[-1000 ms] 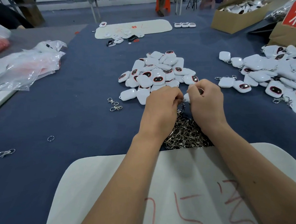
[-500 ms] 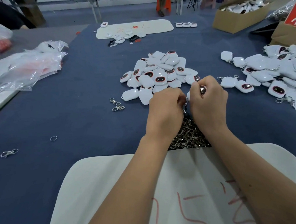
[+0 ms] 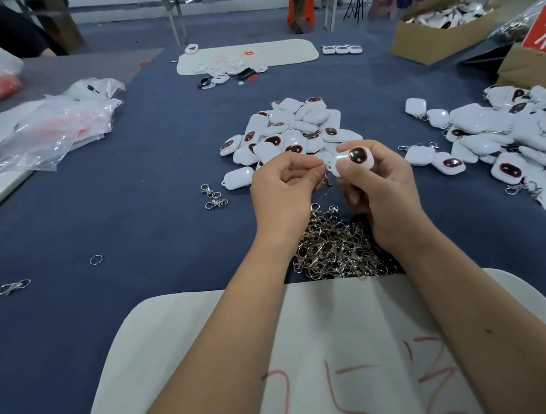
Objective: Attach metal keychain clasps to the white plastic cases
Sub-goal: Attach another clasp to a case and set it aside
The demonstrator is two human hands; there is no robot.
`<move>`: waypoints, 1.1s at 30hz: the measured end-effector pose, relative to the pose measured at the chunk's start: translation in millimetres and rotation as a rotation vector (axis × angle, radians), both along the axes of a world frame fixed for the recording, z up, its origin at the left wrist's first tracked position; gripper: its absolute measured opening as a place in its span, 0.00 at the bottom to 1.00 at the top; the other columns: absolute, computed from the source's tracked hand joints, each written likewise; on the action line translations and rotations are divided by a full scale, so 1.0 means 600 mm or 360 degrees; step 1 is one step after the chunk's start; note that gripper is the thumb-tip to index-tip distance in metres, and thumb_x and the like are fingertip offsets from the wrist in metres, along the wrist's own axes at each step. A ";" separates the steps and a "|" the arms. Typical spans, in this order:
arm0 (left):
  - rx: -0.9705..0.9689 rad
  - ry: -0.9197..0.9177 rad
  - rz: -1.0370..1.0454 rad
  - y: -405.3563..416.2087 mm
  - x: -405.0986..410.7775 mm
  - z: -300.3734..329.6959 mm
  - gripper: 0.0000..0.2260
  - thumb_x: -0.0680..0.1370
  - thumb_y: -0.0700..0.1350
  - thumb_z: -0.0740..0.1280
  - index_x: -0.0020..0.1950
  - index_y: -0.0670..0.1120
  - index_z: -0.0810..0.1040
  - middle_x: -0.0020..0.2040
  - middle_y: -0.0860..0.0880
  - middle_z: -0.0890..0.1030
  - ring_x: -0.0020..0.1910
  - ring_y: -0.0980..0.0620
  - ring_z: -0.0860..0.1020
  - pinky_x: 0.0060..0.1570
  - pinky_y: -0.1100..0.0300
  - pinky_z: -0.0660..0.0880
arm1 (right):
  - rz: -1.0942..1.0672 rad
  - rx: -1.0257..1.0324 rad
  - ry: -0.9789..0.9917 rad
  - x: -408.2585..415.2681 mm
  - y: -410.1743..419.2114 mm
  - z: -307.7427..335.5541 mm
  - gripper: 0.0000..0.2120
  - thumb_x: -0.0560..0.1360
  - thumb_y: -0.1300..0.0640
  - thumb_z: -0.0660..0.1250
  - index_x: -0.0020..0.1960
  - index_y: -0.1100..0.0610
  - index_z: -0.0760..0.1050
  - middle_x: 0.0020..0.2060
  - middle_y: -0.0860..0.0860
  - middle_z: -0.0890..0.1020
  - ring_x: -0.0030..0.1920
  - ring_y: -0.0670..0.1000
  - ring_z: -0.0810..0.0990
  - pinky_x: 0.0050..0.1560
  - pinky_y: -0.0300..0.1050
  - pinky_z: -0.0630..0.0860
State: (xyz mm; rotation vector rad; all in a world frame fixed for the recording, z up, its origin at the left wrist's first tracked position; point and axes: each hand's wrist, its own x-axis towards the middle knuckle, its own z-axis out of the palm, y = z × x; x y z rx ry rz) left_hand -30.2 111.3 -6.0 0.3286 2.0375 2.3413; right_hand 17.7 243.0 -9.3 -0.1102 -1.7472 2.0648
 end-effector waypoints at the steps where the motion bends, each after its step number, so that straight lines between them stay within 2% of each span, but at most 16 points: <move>1: -0.0035 0.0024 0.0015 -0.001 -0.001 0.000 0.11 0.75 0.31 0.74 0.40 0.47 0.84 0.36 0.50 0.84 0.37 0.55 0.82 0.44 0.60 0.81 | 0.0022 -0.0002 0.0015 0.000 0.000 -0.001 0.05 0.78 0.61 0.72 0.50 0.52 0.80 0.32 0.50 0.78 0.26 0.47 0.68 0.26 0.36 0.61; 3: -0.0073 0.0063 0.0030 -0.003 -0.001 0.000 0.12 0.75 0.31 0.73 0.40 0.48 0.83 0.36 0.51 0.85 0.37 0.56 0.82 0.45 0.59 0.82 | 0.0042 -0.0002 0.0024 -0.001 0.002 -0.002 0.02 0.78 0.56 0.73 0.49 0.52 0.80 0.33 0.51 0.79 0.26 0.47 0.68 0.25 0.37 0.60; 5: -0.0137 0.0131 0.0039 -0.003 -0.002 0.000 0.13 0.76 0.31 0.73 0.39 0.49 0.83 0.36 0.52 0.85 0.36 0.56 0.82 0.46 0.59 0.81 | 0.0032 0.0001 0.0022 -0.002 0.003 -0.004 0.05 0.78 0.54 0.74 0.49 0.54 0.80 0.35 0.52 0.80 0.26 0.47 0.68 0.24 0.37 0.61; 9: -0.0458 0.0413 0.0037 -0.007 -0.002 -0.006 0.11 0.76 0.31 0.71 0.40 0.47 0.83 0.37 0.52 0.84 0.40 0.50 0.83 0.46 0.53 0.81 | 0.0002 0.0034 0.0004 -0.003 0.003 -0.006 0.05 0.78 0.54 0.75 0.46 0.53 0.81 0.34 0.53 0.81 0.25 0.47 0.70 0.23 0.36 0.62; 12: -0.0752 0.0680 0.0046 -0.010 0.001 -0.010 0.10 0.76 0.31 0.67 0.41 0.44 0.82 0.37 0.50 0.82 0.39 0.48 0.80 0.42 0.50 0.77 | -0.0028 0.0038 -0.0040 -0.004 0.000 -0.008 0.05 0.77 0.54 0.76 0.44 0.52 0.82 0.33 0.53 0.81 0.25 0.47 0.71 0.24 0.36 0.64; 14: -0.0827 0.0766 0.0069 -0.009 0.004 -0.012 0.09 0.76 0.31 0.67 0.42 0.42 0.82 0.37 0.49 0.82 0.39 0.47 0.78 0.41 0.47 0.76 | -0.0057 0.0029 -0.0061 -0.004 0.000 -0.008 0.06 0.77 0.54 0.76 0.44 0.52 0.82 0.33 0.53 0.81 0.25 0.47 0.72 0.24 0.36 0.64; 15: -0.0778 0.0725 0.0081 -0.006 0.005 -0.013 0.08 0.77 0.32 0.67 0.42 0.42 0.82 0.37 0.49 0.82 0.39 0.47 0.79 0.43 0.48 0.77 | -0.0063 0.0020 -0.0055 -0.005 0.000 -0.007 0.06 0.77 0.53 0.76 0.43 0.52 0.82 0.33 0.53 0.82 0.25 0.48 0.72 0.24 0.37 0.65; 19: -0.0276 0.0188 0.0079 0.005 0.008 -0.005 0.06 0.78 0.35 0.73 0.46 0.46 0.83 0.41 0.49 0.86 0.39 0.55 0.83 0.47 0.56 0.82 | -0.0015 -0.0033 0.0020 -0.006 0.003 -0.004 0.04 0.79 0.51 0.73 0.47 0.51 0.81 0.38 0.53 0.86 0.25 0.47 0.74 0.23 0.36 0.66; 22: -0.0191 0.0064 -0.0014 0.006 0.006 -0.003 0.05 0.79 0.39 0.72 0.49 0.49 0.82 0.42 0.48 0.87 0.41 0.57 0.83 0.46 0.58 0.81 | 0.0027 -0.0082 0.0049 -0.006 0.006 -0.004 0.05 0.79 0.51 0.72 0.50 0.52 0.81 0.40 0.53 0.86 0.25 0.47 0.74 0.23 0.36 0.65; 26: -0.0062 -0.0076 -0.0149 0.001 0.007 0.004 0.07 0.80 0.36 0.71 0.48 0.49 0.82 0.46 0.43 0.88 0.42 0.55 0.83 0.45 0.62 0.80 | 0.0054 -0.0095 0.0050 -0.006 0.008 -0.004 0.05 0.79 0.50 0.72 0.50 0.51 0.83 0.41 0.54 0.86 0.26 0.47 0.73 0.23 0.37 0.65; 28: 0.0039 -0.0134 -0.0115 -0.001 0.008 0.008 0.07 0.78 0.34 0.73 0.47 0.46 0.83 0.43 0.42 0.87 0.40 0.55 0.82 0.43 0.64 0.79 | 0.0070 -0.0072 0.0045 -0.006 0.007 -0.005 0.05 0.78 0.49 0.72 0.50 0.50 0.83 0.41 0.53 0.87 0.26 0.47 0.73 0.24 0.37 0.65; 30: 0.0131 -0.0201 -0.0080 -0.003 0.007 0.010 0.06 0.77 0.34 0.74 0.47 0.44 0.84 0.37 0.46 0.85 0.37 0.56 0.82 0.41 0.64 0.79 | 0.0073 -0.0061 0.0031 -0.006 0.005 -0.005 0.08 0.77 0.49 0.73 0.52 0.52 0.82 0.42 0.53 0.87 0.25 0.47 0.74 0.24 0.38 0.66; 33: 0.0170 -0.0232 -0.0050 -0.004 0.005 0.009 0.06 0.76 0.34 0.75 0.45 0.44 0.85 0.36 0.49 0.85 0.38 0.56 0.82 0.45 0.62 0.79 | 0.0063 -0.0060 0.0010 -0.007 0.004 -0.006 0.09 0.77 0.49 0.74 0.53 0.54 0.82 0.42 0.54 0.87 0.25 0.48 0.74 0.24 0.38 0.66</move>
